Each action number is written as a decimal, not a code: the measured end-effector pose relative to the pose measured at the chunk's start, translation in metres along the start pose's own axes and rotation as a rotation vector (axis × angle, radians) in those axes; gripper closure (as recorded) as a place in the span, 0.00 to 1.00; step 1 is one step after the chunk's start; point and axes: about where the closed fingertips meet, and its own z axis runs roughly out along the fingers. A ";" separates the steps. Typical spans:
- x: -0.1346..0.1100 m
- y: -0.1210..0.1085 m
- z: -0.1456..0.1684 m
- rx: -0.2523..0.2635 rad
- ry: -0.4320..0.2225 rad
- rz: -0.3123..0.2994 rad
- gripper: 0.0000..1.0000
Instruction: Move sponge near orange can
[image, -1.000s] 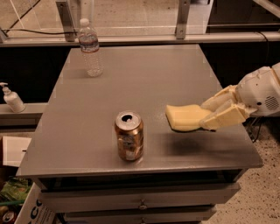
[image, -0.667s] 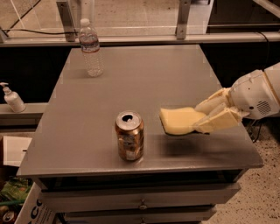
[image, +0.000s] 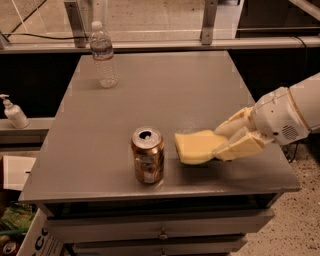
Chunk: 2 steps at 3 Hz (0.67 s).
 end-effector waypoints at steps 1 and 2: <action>0.003 0.009 0.009 -0.009 0.013 -0.006 1.00; 0.007 0.016 0.021 -0.022 0.019 -0.004 1.00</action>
Offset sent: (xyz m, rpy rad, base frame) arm -0.0187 0.0167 -0.0342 -0.0180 0.0324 0.0199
